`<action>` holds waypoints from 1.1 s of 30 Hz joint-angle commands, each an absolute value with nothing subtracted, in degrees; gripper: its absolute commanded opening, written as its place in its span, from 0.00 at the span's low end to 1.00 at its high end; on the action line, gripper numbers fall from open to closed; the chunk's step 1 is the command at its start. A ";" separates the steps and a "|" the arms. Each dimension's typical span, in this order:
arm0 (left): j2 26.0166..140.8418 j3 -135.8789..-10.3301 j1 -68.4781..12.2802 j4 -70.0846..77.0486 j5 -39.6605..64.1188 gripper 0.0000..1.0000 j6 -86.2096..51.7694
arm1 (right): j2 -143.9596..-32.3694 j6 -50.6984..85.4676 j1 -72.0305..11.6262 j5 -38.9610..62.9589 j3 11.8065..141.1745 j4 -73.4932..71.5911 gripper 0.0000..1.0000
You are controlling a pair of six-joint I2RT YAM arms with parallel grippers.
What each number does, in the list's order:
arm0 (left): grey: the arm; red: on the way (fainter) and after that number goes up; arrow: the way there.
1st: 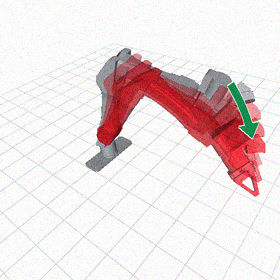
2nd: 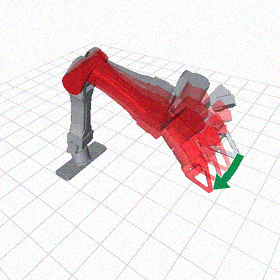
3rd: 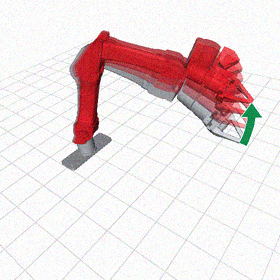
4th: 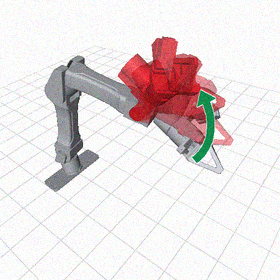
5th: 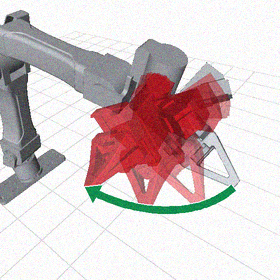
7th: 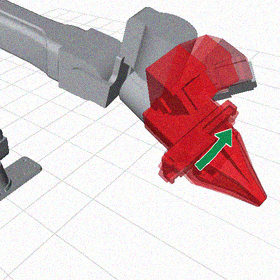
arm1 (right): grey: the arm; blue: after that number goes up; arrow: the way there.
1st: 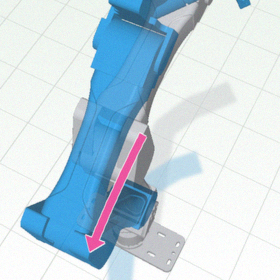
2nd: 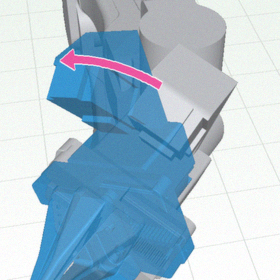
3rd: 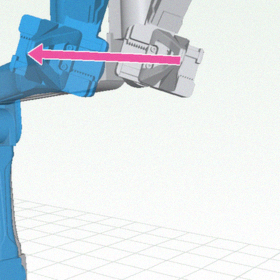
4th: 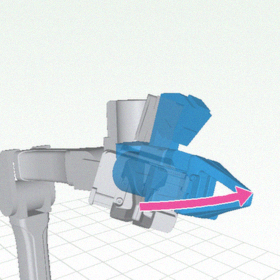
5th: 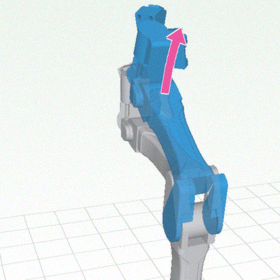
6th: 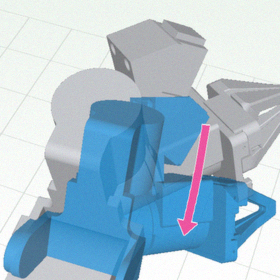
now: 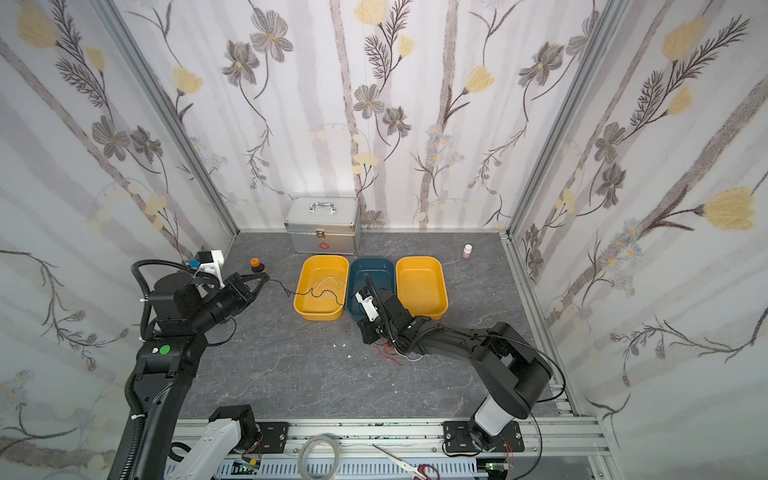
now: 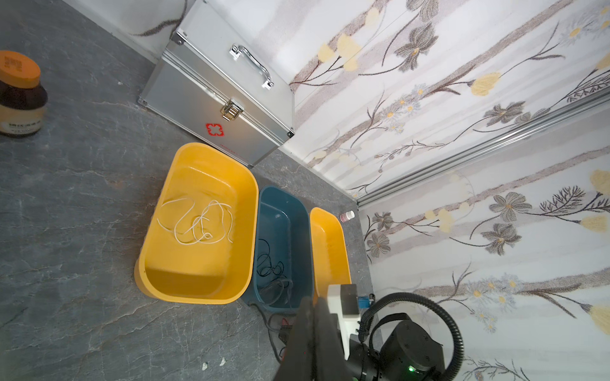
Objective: Untangle and sort cables by color
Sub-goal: Untie the cable.
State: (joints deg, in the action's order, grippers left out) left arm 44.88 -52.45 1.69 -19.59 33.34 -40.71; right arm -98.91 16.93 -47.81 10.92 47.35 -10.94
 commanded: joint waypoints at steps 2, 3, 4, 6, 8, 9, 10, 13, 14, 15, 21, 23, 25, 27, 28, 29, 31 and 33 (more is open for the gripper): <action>45.47 -49.55 -0.48 -12.04 34.80 0.00 -43.27 | -94.06 18.69 -46.57 15.59 46.85 -14.41 0.03; 45.67 -48.81 -1.39 -11.04 34.85 0.00 -43.48 | -92.97 18.96 -46.30 16.18 46.76 -14.40 0.03; 45.94 -48.01 -2.63 -9.89 34.89 0.00 -43.72 | -91.97 19.24 -46.06 16.73 46.68 -14.41 0.03; 46.36 -46.59 -5.11 -7.83 34.98 0.00 -43.77 | -88.77 19.76 -45.75 17.62 46.63 -14.08 0.03; 46.79 -45.44 -8.02 -6.18 34.47 0.00 -43.52 | -86.64 20.04 -45.50 18.03 47.00 -13.40 0.03; 46.98 -44.81 -9.30 -5.47 34.37 0.00 -43.46 | -85.67 20.12 -45.49 18.02 47.25 -12.82 0.03; 47.22 -44.10 -10.67 -4.35 34.28 0.00 -43.42 | -84.89 20.21 -45.42 18.06 47.74 -12.22 0.03; 47.96 -42.33 -14.22 -1.37 33.55 0.00 -43.14 | -83.17 20.21 -45.35 18.63 49.08 -10.50 0.03; 48.35 -41.98 -15.39 -0.67 33.28 0.00 -42.90 | -82.82 20.26 -45.22 19.10 49.42 -10.11 0.03; 48.85 -41.65 -16.21 -0.06 32.91 0.00 -42.68 | -82.59 20.35 -45.26 19.37 49.77 -9.74 0.03; 51.00 -42.02 -20.29 -0.72 30.56 0.00 -40.61 | -80.14 20.59 -45.17 21.13 55.30 -5.46 0.03; 51.01 -42.06 -20.61 -0.46 30.18 0.00 -40.60 | -78.13 20.41 -45.09 20.01 55.63 -5.36 0.03; 50.85 -42.09 -20.87 -0.11 30.14 0.00 -40.69 | -76.73 20.51 -45.00 19.56 55.31 -5.81 0.03; 50.86 -41.96 -21.22 0.61 30.72 0.00 -40.78 | -75.97 21.12 -44.94 20.05 55.41 -5.57 0.03; 50.84 -41.87 -21.43 1.01 31.14 0.00 -40.70 | -75.50 21.49 -45.00 20.77 55.58 -5.54 0.03; 50.86 -41.87 -21.69 1.29 31.29 0.00 -40.61 | -74.94 21.91 -44.91 21.54 55.76 -5.54 0.03; 50.83 -42.01 -21.95 1.19 31.29 0.00 -40.35 | -73.75 22.41 -44.97 22.27 55.84 -5.54 0.03; 50.74 -42.09 -21.97 1.05 30.91 0.00 -40.08 | -72.96 22.48 -44.96 21.09 53.99 -6.52 0.03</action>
